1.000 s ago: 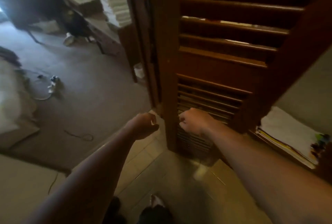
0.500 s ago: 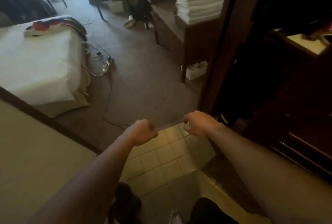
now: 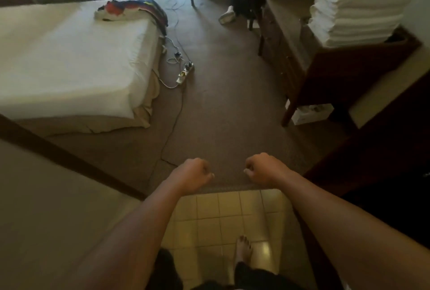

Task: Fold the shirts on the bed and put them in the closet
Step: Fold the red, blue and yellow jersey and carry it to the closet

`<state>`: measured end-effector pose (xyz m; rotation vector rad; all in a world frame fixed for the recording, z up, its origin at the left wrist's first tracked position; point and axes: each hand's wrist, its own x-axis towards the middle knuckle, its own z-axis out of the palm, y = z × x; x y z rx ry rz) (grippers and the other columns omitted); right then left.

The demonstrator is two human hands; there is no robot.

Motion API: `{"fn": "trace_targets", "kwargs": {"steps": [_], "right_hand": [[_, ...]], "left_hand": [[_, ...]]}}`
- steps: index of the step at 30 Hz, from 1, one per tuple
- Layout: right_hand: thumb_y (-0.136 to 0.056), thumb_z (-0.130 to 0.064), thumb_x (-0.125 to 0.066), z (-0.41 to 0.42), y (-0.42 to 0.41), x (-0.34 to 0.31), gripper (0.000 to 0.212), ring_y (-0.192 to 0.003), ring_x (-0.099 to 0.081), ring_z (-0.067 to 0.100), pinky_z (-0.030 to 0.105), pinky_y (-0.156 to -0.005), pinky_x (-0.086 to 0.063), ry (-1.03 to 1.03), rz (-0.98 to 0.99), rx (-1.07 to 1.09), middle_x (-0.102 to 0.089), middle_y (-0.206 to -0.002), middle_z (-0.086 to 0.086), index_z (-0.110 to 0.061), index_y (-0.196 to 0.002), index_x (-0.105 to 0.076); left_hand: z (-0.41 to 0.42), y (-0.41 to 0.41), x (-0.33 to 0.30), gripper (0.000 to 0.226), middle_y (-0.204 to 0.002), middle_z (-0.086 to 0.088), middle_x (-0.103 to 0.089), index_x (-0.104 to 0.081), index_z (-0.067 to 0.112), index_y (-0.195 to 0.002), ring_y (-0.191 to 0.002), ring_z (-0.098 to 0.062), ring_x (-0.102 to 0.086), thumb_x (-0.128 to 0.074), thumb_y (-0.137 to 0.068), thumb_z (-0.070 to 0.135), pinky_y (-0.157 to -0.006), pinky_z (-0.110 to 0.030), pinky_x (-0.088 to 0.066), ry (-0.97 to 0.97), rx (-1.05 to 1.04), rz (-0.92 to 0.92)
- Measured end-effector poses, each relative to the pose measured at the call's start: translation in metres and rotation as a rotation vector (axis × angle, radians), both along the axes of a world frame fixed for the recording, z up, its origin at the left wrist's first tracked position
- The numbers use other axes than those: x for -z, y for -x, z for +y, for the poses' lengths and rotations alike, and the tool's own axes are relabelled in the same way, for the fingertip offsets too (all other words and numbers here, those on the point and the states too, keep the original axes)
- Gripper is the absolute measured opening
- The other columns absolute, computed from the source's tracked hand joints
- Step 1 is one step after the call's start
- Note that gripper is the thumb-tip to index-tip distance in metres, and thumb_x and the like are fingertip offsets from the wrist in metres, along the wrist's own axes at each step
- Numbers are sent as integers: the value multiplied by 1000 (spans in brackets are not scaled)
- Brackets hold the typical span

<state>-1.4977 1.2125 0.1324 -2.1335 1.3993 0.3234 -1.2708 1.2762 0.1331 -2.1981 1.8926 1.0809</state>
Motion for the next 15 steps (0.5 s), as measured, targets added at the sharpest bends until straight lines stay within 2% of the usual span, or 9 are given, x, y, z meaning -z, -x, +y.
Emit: {"fn": "trace_targets", "kwargs": {"steps": [4,10,15], "right_hand": [[-100,-34,-55,-79,-30,2,21,-85,-65,15,42,-82,-59,-20,-25,-74,-68,-96,-1,-19,-105,-70],[-102,-32,-53,-185,-87,-1,25,-91,-65,18,44,-86,-57,-31,-50,-202,-69,-104,2,-16,-109,-70],[-101,-33,-54,-288,-143,5,24,-85,-66,16,44,-82,-59,-17,-44,-206,-68,-98,1,-16,-105,-70]], "left_hand": [[-56,-22,1,32,-114,0,-70,-68,21,-120,-103,-17,-66,-60,-98,43,-92,-43,-57,28,-93,27],[-139,-74,5,32,-117,0,-69,-67,19,-123,-104,-17,-66,-60,-100,40,-91,-42,-57,31,-136,16],[-234,-137,12,29,-113,2,-68,-68,22,-118,-100,-15,-65,-60,-99,41,-90,-43,-57,19,-154,-4]]}}
